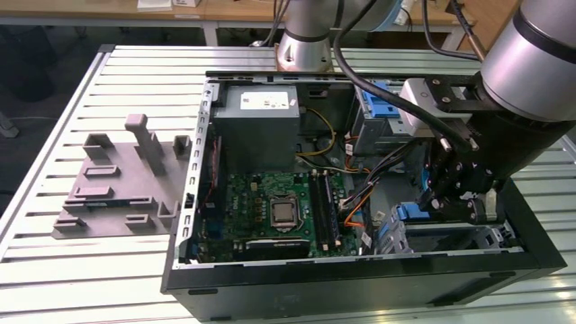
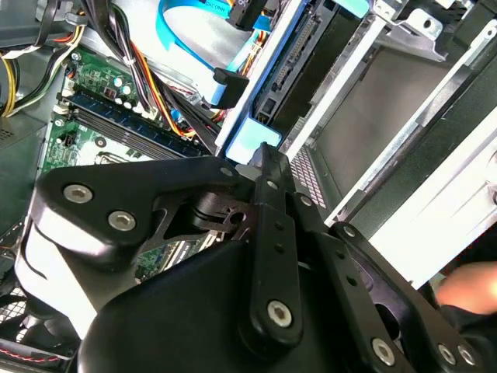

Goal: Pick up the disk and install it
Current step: 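Insert the first disk wire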

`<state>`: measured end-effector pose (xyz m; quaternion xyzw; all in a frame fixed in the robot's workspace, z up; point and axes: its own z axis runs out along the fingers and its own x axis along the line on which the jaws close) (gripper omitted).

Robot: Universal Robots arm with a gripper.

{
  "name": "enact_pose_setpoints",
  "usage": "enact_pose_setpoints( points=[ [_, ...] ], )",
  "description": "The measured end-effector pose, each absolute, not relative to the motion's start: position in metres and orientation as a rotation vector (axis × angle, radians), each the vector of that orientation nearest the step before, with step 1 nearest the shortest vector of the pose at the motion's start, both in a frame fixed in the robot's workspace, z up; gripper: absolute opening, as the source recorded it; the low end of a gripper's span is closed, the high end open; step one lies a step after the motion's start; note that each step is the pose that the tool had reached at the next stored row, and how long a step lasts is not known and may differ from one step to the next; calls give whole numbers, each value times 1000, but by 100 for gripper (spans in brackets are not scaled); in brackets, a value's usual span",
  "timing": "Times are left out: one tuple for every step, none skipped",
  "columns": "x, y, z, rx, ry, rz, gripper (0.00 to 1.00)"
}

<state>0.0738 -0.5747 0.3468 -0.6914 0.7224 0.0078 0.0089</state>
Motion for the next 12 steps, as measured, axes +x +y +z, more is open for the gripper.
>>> enact_pose_setpoints(
  points=[
    [74,-575,347,-2160,2257,24,11],
    [74,-575,347,-2160,2257,24,11],
    [74,-575,347,-2160,2257,24,11],
    [74,-575,347,-2160,2257,24,11],
    [74,-575,347,-2160,2257,24,11],
    [74,-575,347,-2160,2257,24,11],
    [74,-575,347,-2160,2257,24,11],
    [74,-575,347,-2160,2257,24,11],
    [74,-575,347,-2160,2257,24,11],
    [74,-575,347,-2160,2257,24,11],
    [75,-575,347,-2160,2257,24,11],
    [77,-575,347,-2160,2257,25,11]
  ],
)
